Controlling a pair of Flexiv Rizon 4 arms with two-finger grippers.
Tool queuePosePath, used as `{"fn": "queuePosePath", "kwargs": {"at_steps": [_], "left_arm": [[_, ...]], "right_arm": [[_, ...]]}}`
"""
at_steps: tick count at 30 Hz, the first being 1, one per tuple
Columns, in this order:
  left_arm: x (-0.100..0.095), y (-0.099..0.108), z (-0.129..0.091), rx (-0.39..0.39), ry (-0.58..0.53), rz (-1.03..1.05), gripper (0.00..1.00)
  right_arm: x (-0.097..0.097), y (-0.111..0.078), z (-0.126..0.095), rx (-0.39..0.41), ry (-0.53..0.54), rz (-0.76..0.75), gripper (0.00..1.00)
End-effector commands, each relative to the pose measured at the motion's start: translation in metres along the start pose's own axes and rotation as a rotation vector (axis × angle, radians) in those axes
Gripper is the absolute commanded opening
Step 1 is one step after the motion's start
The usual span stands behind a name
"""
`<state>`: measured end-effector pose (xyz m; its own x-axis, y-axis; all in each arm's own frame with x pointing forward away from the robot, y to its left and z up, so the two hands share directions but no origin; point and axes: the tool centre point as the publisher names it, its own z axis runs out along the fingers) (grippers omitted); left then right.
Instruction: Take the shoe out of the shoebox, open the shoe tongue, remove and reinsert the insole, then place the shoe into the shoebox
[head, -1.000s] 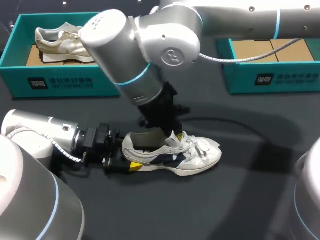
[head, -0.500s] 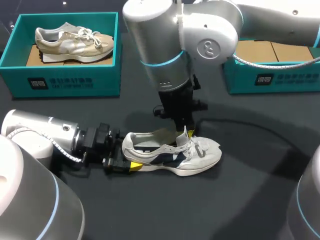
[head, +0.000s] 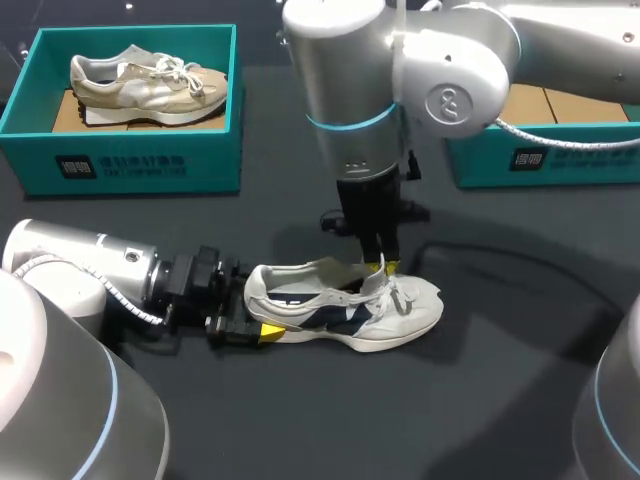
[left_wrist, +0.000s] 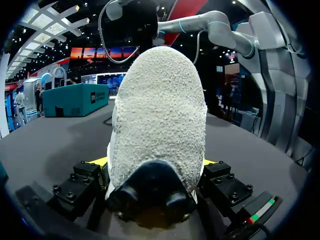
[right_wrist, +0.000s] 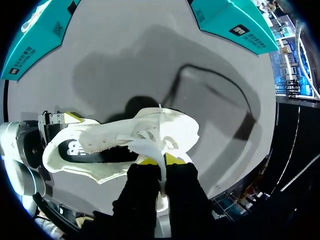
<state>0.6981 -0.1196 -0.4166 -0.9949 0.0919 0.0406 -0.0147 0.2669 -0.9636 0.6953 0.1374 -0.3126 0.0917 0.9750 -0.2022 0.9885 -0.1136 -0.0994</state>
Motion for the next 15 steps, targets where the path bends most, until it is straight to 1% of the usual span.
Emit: {"fn": "queuePosePath", "kwargs": {"at_steps": [1, 4, 8, 13, 15], "left_arm": [[-0.001, 0.002, 0.0, -0.002, -0.004, 0.001, 0.0], [-0.001, 0.002, 0.0, -0.002, -0.004, 0.001, 0.0], [-0.001, 0.002, 0.0, -0.002, -0.004, 0.001, 0.0], [-0.001, 0.002, 0.0, -0.002, -0.004, 0.001, 0.0], [-0.001, 0.002, 0.0, -0.002, -0.004, 0.001, 0.0]], "right_arm": [[-0.015, -0.004, 0.009, -0.06, 0.063, -0.024, 0.0], [-0.018, -0.003, 0.016, -0.073, 0.083, -0.043, 0.0], [-0.021, -0.002, 0.024, -0.07, 0.098, -0.045, 0.0], [-0.025, -0.002, 0.031, -0.043, 0.092, -0.017, 0.01], [-0.026, -0.002, 0.031, -0.056, 0.089, -0.01, 0.31]]}}
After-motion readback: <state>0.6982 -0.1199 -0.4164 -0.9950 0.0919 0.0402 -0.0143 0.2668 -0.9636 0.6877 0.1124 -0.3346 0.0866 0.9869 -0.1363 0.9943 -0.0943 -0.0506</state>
